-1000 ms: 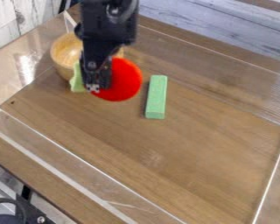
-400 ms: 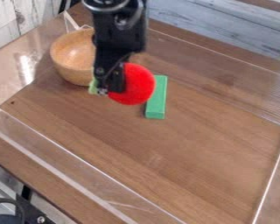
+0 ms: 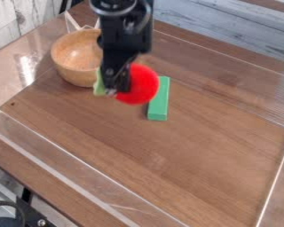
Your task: Move the red object to the left side of the table
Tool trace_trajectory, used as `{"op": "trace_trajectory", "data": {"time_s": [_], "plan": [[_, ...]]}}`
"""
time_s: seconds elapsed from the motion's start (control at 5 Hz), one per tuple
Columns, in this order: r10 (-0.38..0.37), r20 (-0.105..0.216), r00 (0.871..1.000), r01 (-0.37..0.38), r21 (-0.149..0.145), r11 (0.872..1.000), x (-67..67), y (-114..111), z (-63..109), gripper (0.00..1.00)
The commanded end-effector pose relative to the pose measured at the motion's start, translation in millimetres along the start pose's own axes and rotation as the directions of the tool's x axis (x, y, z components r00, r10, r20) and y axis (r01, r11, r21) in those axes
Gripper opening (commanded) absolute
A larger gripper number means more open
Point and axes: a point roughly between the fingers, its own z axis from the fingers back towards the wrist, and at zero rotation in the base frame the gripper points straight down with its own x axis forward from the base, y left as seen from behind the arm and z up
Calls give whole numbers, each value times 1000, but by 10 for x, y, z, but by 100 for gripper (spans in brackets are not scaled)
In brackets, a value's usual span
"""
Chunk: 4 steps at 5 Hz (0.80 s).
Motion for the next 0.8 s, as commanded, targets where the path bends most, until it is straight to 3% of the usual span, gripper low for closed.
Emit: {"op": "trace_trajectory", "data": {"time_s": [0.0,0.2,0.4,0.6], "plan": [[18,14,1000,-19,51,998,-114,275,190,0],[65,12,998,-65,60,996,-414,480,217,0],[106,8,994,-106,66,992,-649,519,204,0],[99,6,995,-99,75,992,-724,614,204,0]]}}
